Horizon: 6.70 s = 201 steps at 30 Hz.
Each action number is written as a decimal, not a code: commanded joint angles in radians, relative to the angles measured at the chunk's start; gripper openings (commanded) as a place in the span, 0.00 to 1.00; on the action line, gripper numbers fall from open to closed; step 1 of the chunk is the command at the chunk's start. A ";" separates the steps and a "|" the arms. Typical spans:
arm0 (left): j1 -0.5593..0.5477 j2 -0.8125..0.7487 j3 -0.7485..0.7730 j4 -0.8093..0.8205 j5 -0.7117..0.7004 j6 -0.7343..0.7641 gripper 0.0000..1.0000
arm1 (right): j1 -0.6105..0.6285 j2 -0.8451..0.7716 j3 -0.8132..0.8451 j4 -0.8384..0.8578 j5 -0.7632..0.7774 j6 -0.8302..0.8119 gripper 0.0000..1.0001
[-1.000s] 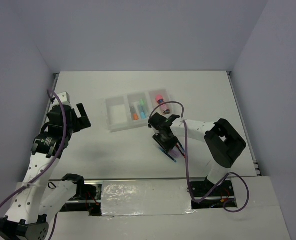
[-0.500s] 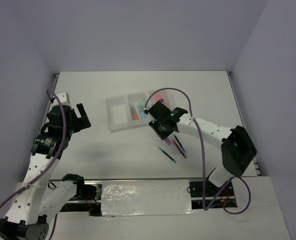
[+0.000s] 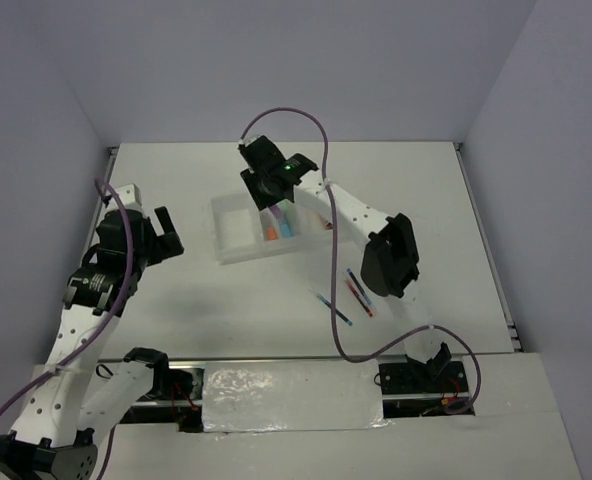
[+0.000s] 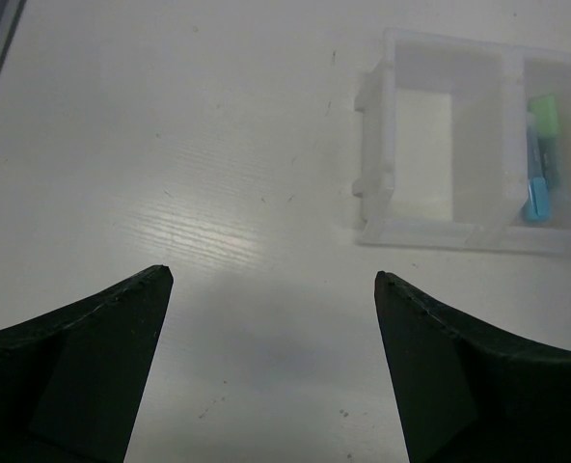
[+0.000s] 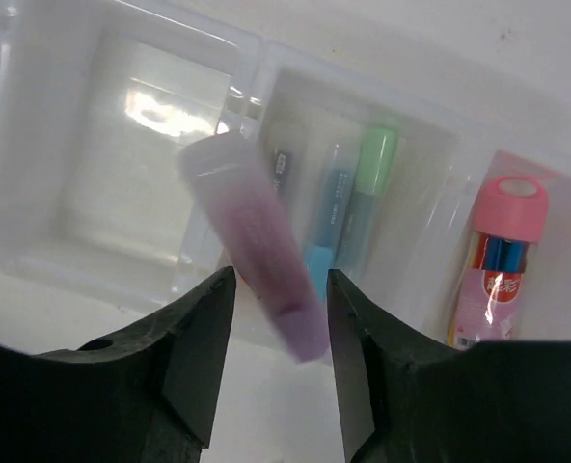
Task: Sort the stationery into containers
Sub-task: Place the pen in the storage box, then pick up the pen from the center of the board, then place the pen in the storage box, then pick up the pen from the center of the board, then place the pen in the storage box.
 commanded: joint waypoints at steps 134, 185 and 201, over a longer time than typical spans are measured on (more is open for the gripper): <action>-0.291 0.259 0.225 -0.046 -0.062 -0.097 0.99 | -0.260 -0.569 -1.152 0.202 -0.089 0.163 0.41; -0.288 0.077 0.152 -0.086 -0.341 -0.022 0.99 | -0.088 -0.342 -0.465 0.508 -0.374 0.190 0.02; -0.115 0.076 0.047 -0.003 -0.142 0.013 0.99 | 0.009 -0.001 -0.057 0.429 -0.146 0.089 0.08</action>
